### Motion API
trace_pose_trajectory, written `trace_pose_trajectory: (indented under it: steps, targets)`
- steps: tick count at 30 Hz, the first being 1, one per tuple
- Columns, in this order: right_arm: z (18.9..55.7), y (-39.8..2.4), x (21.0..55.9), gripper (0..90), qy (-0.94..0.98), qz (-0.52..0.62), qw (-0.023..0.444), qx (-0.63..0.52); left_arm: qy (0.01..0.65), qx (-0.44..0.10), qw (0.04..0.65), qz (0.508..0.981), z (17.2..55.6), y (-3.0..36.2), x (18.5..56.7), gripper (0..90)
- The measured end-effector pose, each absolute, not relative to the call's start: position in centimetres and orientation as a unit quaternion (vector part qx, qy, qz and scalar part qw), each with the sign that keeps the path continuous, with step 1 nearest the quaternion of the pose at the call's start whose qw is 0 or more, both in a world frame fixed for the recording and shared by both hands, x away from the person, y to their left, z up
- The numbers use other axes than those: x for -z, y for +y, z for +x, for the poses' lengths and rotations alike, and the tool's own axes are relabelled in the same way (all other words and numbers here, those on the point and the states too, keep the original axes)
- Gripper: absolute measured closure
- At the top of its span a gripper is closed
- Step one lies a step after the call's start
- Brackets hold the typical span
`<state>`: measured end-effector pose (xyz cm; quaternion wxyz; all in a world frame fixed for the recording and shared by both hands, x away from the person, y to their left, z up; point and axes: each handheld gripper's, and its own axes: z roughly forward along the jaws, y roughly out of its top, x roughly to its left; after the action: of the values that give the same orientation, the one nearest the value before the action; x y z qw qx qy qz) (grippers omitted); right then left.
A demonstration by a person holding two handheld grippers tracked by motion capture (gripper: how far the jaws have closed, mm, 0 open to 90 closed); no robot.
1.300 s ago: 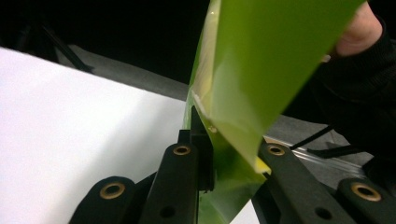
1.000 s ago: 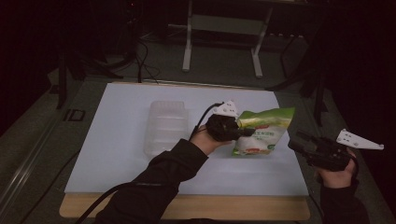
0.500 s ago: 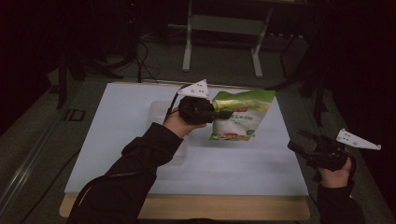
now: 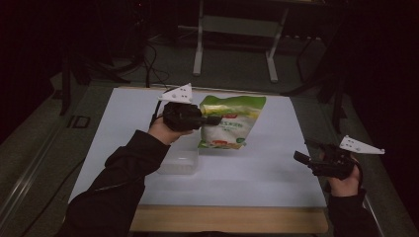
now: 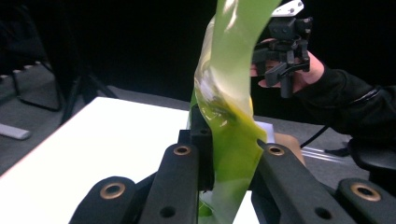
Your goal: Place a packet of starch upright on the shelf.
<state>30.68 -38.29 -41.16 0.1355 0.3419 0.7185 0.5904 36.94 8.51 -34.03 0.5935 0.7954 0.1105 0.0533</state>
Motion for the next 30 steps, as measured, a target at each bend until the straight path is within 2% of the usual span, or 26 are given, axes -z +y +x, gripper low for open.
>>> trace_pose_trajectory:
  steps: [15, 30]
  targets:
    - [31.3, -37.1, 42.0, 14.1, 0.727, 0.343, 0.118, -0.583, 0.141, -0.066, 0.591, 0.792, 36.0, 14.8, 35.3, 83.5]
    - [31.4, -37.1, 43.0, 14.3, 0.720, 0.358, 0.106, -0.585, 0.159, -0.058, 0.595, 0.785, 35.4, 18.8, 38.8, 83.5]
